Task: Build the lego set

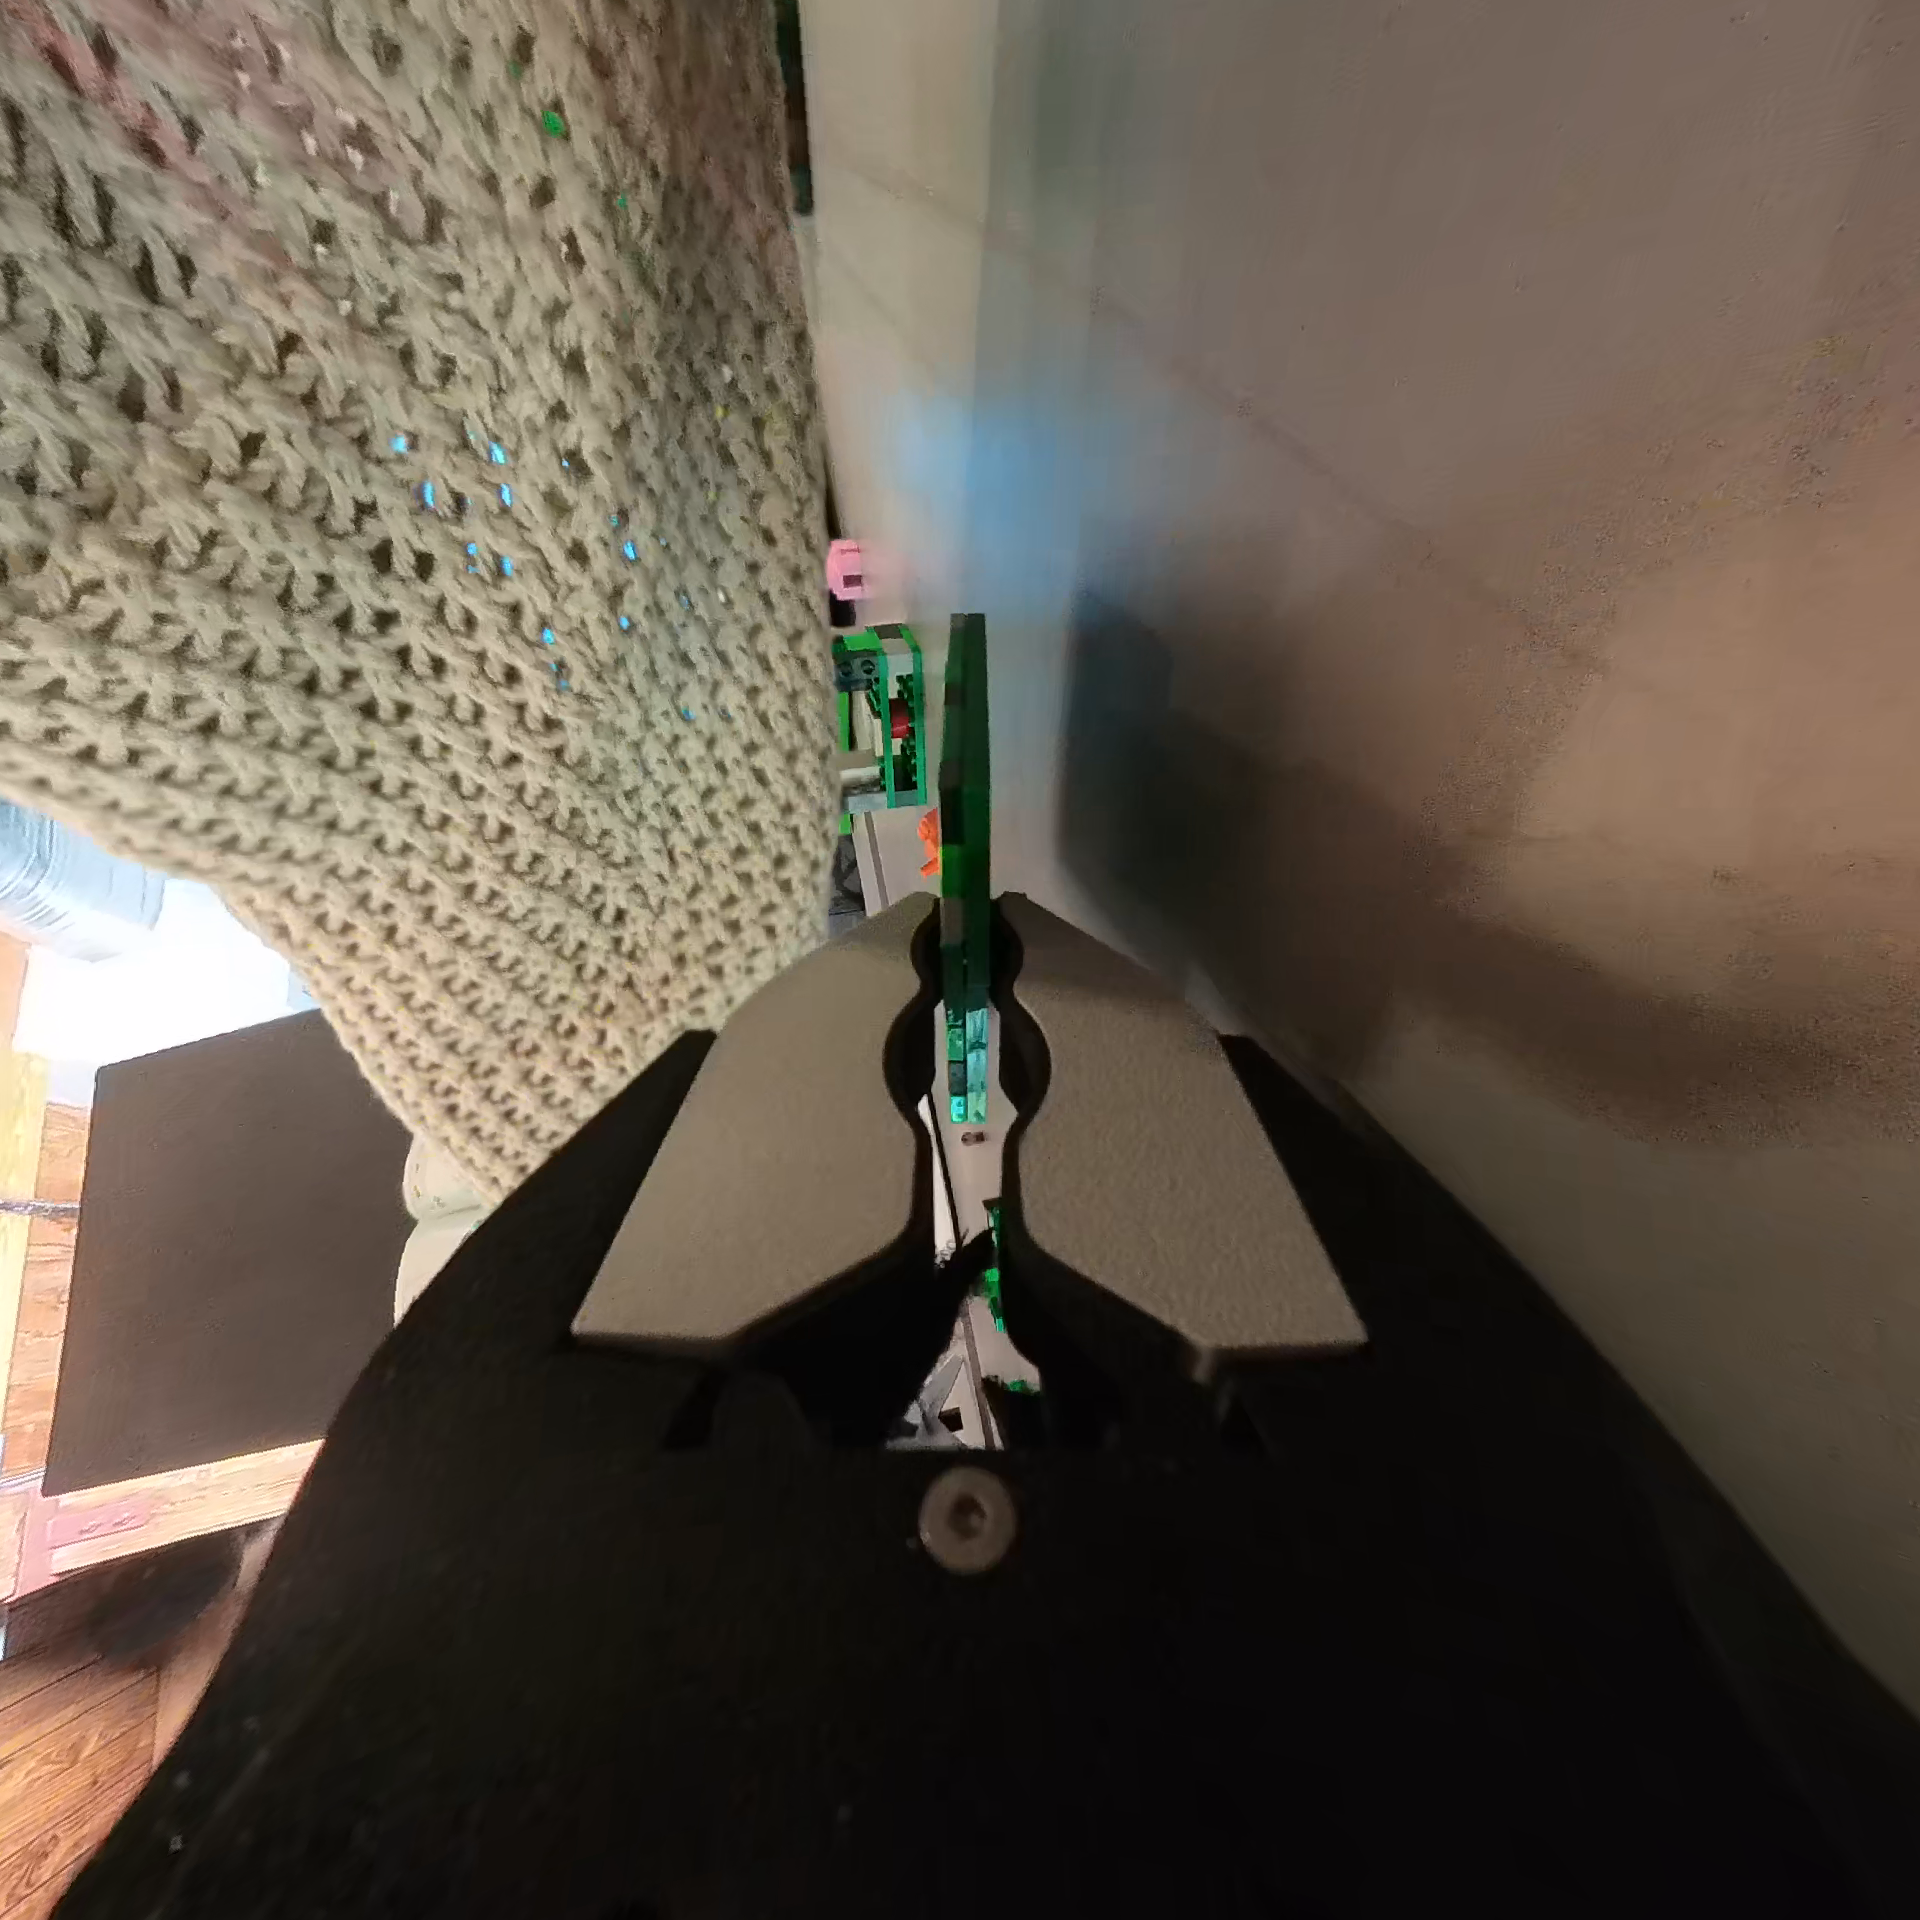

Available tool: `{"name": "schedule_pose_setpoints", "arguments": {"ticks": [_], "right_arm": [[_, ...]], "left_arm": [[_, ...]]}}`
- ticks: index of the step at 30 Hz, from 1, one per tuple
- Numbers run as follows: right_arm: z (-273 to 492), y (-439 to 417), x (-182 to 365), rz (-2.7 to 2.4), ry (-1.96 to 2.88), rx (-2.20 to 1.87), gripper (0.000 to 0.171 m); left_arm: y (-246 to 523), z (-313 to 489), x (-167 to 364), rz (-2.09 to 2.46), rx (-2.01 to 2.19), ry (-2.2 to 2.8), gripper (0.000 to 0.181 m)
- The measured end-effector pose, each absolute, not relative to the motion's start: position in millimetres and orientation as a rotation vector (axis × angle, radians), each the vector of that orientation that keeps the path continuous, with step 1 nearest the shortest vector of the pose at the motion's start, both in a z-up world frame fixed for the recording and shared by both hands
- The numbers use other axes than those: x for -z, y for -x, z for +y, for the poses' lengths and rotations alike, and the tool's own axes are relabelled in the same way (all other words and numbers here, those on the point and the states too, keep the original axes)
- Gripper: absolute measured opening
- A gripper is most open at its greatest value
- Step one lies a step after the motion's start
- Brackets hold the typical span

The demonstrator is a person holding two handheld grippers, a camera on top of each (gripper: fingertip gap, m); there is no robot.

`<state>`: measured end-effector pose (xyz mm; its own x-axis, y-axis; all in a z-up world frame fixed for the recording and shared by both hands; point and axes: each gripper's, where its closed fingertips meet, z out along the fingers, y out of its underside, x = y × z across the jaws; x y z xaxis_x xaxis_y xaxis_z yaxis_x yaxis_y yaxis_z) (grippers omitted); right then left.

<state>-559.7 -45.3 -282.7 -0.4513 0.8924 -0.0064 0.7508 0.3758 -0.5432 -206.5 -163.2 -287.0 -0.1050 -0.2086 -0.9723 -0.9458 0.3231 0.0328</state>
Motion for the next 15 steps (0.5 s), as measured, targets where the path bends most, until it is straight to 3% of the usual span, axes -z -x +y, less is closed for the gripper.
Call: {"name": "schedule_pose_setpoints", "arguments": {"ticks": [15], "right_arm": [[-42.5, 574.2, 307.9, -2.441, 1.416, -0.608, 0.017]], "left_arm": [[208.6, -161.8, 286.6, 1.558, -0.901, 1.094, 0.006]]}}
